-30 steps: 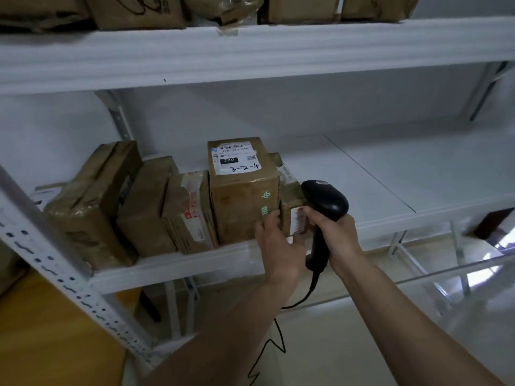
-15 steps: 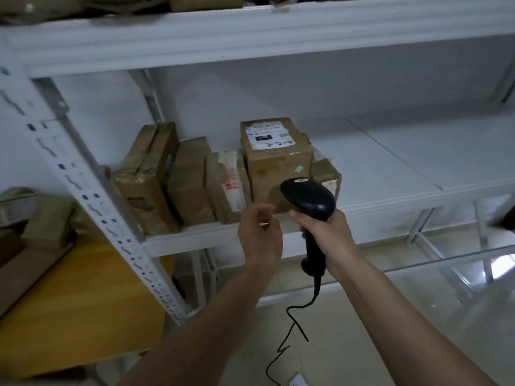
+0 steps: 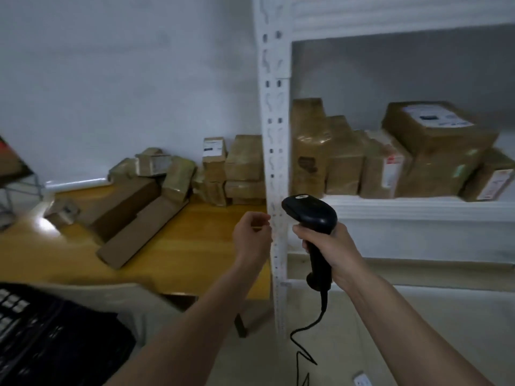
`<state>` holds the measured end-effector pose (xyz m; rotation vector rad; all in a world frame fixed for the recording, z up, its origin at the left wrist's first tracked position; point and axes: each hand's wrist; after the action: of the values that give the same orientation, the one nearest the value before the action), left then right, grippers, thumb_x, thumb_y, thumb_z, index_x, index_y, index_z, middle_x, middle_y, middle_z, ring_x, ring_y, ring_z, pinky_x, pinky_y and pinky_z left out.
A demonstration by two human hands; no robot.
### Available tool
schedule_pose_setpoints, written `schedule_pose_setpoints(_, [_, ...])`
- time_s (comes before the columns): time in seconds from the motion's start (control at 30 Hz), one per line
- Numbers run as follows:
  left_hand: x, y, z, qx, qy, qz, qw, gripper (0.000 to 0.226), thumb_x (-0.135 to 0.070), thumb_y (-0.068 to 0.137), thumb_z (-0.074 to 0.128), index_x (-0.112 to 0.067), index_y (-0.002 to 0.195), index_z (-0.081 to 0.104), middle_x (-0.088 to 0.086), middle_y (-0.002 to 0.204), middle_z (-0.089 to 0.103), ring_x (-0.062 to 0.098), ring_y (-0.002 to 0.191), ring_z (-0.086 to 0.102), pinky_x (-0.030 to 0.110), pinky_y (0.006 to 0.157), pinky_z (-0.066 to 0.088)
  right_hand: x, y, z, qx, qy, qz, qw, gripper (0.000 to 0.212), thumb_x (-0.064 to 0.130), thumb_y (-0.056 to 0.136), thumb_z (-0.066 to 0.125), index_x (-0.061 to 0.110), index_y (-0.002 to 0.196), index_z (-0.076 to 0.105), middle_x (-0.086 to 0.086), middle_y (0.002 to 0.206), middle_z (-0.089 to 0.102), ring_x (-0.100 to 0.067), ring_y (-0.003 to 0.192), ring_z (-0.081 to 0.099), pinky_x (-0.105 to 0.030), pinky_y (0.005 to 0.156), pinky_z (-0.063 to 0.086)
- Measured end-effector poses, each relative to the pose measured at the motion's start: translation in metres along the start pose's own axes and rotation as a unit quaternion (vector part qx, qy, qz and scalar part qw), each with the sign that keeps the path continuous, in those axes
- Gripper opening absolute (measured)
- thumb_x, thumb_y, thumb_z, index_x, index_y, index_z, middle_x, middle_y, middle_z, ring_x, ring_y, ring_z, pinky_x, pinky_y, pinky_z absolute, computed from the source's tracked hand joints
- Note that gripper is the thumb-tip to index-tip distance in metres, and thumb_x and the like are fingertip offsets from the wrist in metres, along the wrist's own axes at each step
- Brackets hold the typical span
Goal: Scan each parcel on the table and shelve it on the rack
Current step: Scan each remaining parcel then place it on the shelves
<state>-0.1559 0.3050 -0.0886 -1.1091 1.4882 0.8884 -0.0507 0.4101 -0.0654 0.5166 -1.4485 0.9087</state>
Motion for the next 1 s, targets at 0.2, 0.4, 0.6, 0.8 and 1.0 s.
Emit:
schedule_pose_setpoints(0.2, [0.035, 0.015, -0.092, -0.016, 0.021, -0.009, 1.0, 0.026, -0.002, 0.092, 0.053, -0.026, 0.087, 0.06, 0.0, 0.093, 0.061, 0.011, 0.065, 0.058, 0.017, 0.05, 0.047, -0.026, 0.004, 0.083, 0.001, -0.014, 0.0, 1.0, 0.028, 0.018, 0.076, 0.082, 0.01, 0.1, 0.069, -0.001, 0.071, 0.066, -0.016, 0.067, 0.062, -0.029, 0.064, 0.047])
schedule_pose_setpoints(0.4, [0.05, 0.03, -0.149, -0.023, 0.021, -0.022, 0.999, 0.025, -0.002, 0.092, 0.054, -0.024, 0.085, 0.062, 0.0, 0.088, 0.061, 0.01, 0.065, 0.057, 0.019, 0.053, 0.047, -0.037, 0.009, 0.136, 0.007, -0.035, 0.007, 0.999, 0.029, 0.018, 0.074, 0.083, 0.009, 0.099, 0.07, -0.006, 0.073, 0.067, -0.017, 0.067, 0.063, -0.035, 0.073, 0.053])
schedule_pose_setpoints(0.6, [0.059, 0.052, -0.175, -0.04, 0.013, -0.031, 0.999, 0.02, -0.001, 0.093, 0.055, -0.019, 0.09, 0.064, 0.002, 0.086, 0.059, 0.012, 0.069, 0.057, 0.02, 0.058, 0.05, -0.036, 0.029, 0.17, 0.019, -0.05, 0.0, 0.999, 0.025, 0.017, 0.076, 0.081, 0.008, 0.096, 0.07, -0.007, 0.075, 0.066, -0.014, 0.065, 0.061, -0.033, 0.073, 0.053])
schedule_pose_setpoints(0.8, [0.075, 0.089, -0.199, -0.047, 0.037, -0.071, 0.996, 0.023, 0.004, 0.09, 0.052, -0.016, 0.092, 0.063, 0.004, 0.079, 0.056, 0.013, 0.061, 0.053, 0.018, 0.049, 0.046, -0.036, 0.064, 0.201, 0.024, -0.019, 0.018, 0.999, 0.02, 0.015, 0.079, 0.079, 0.009, 0.095, 0.069, -0.004, 0.069, 0.064, -0.013, 0.061, 0.061, -0.029, 0.066, 0.052])
schedule_pose_setpoints(1.0, [0.072, 0.154, -0.185, -0.032, 0.038, -0.101, 0.994, 0.02, -0.002, 0.093, 0.053, -0.021, 0.093, 0.058, 0.003, 0.083, 0.058, 0.013, 0.067, 0.055, 0.022, 0.055, 0.047, -0.026, 0.119, 0.214, 0.018, -0.004, 0.057, 0.998, 0.017, 0.015, 0.079, 0.078, 0.008, 0.092, 0.069, 0.0, 0.06, 0.063, -0.01, 0.052, 0.06, -0.024, 0.057, 0.052])
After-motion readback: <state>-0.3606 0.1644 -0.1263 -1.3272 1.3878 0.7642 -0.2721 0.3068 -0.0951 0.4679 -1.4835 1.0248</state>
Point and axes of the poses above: each hand's wrist, its own y-axis towards the middle knuckle, its own z-axis out of the palm, x = y × z
